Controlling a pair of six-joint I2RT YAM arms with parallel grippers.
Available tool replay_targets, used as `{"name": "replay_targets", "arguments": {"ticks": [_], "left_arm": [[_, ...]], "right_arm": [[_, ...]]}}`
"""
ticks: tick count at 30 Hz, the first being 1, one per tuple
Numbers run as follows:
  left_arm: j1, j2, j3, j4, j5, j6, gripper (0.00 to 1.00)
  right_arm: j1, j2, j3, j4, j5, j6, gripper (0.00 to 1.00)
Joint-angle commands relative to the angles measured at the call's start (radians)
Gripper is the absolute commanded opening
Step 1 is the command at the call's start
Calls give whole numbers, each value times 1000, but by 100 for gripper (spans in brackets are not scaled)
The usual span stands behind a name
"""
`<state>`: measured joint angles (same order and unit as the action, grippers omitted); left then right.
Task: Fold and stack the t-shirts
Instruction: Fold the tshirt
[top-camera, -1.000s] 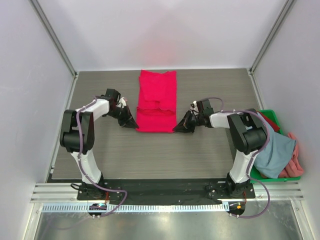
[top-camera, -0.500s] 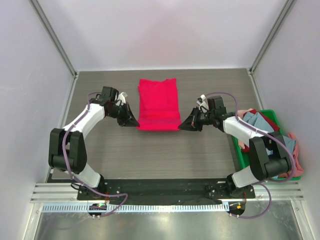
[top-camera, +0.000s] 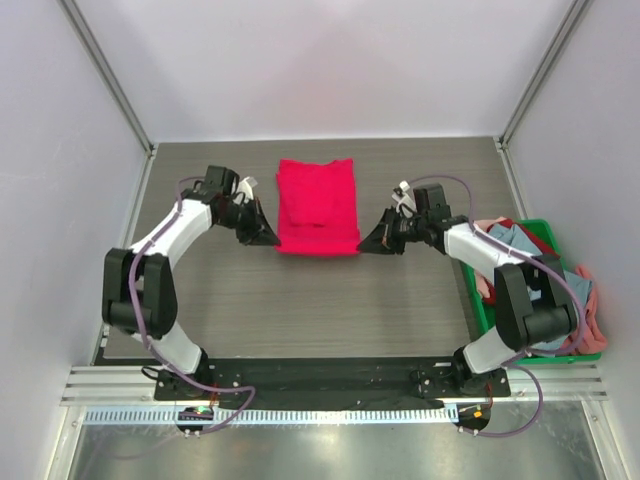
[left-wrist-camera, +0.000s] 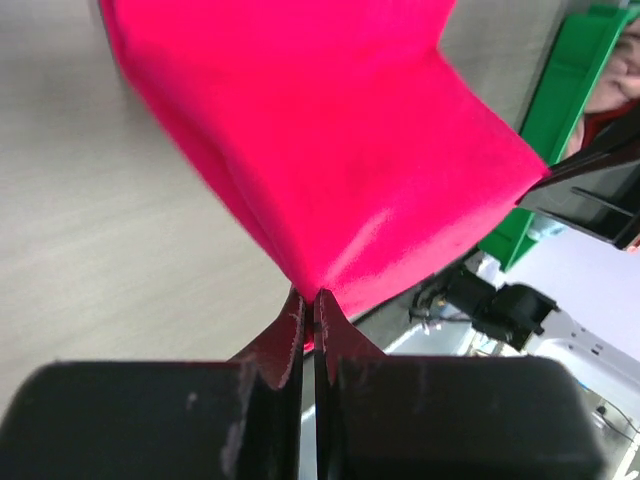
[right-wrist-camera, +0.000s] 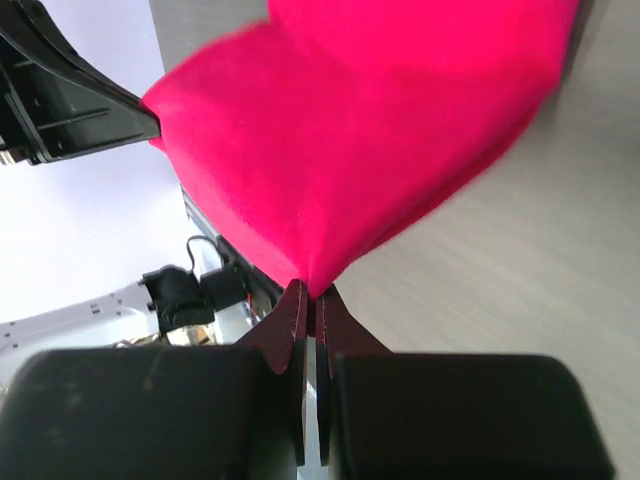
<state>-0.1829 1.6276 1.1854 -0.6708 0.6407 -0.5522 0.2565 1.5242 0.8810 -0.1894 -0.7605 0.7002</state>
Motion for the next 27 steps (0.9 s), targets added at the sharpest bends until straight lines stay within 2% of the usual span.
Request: {"name": "replay_targets", "arguments": {"ticks": [1, 4, 7, 9, 11, 12, 15, 16, 17, 18, 19, 20, 22, 23, 27], "left_arm": [[14, 102, 162, 42, -2, 57, 0], [25, 179, 287, 39, -22, 92, 0], [36, 308, 489, 25, -50, 147, 0], [40, 461, 697, 19, -76, 185, 0], [42, 507, 747, 23, -82, 202, 0], [42, 591, 861, 28, -91, 212, 0], [42, 769, 1018, 62, -121, 222, 0], [42, 808, 1118, 74, -128, 224, 0], [42, 843, 1161, 101, -148, 218, 1], [42, 903, 1195, 123, -182, 212, 4], [42, 922, 1235, 154, -202, 204, 13], [42, 939, 1250, 192, -223, 195, 27], [39, 942, 1269, 208, -260, 189, 41], [36, 925, 1257, 206, -268, 190, 48], [37, 783, 1142, 183, -297, 205, 56]], "right_arm": [[-32, 83, 189, 53, 24, -85, 1], [-49, 217, 332, 54, 35, -140, 2], [-66, 365, 577, 56, 47, -178, 1], [-74, 477, 707, 62, 52, -198, 1], [-77, 557, 791, 68, 55, -205, 1], [-80, 594, 829, 79, 58, -203, 1], [-80, 753, 979, 125, 64, -199, 2], [-82, 795, 1025, 136, 67, -205, 2], [-82, 882, 1120, 152, 73, -212, 5], [-82, 921, 1166, 160, 82, -215, 26], [-79, 950, 1235, 183, 96, -222, 39], [-76, 999, 1266, 185, 107, -253, 54], [-72, 1005, 1309, 183, 145, -274, 64], [-72, 995, 1323, 183, 148, -284, 65], [-82, 875, 1282, 185, 103, -306, 65]]}}
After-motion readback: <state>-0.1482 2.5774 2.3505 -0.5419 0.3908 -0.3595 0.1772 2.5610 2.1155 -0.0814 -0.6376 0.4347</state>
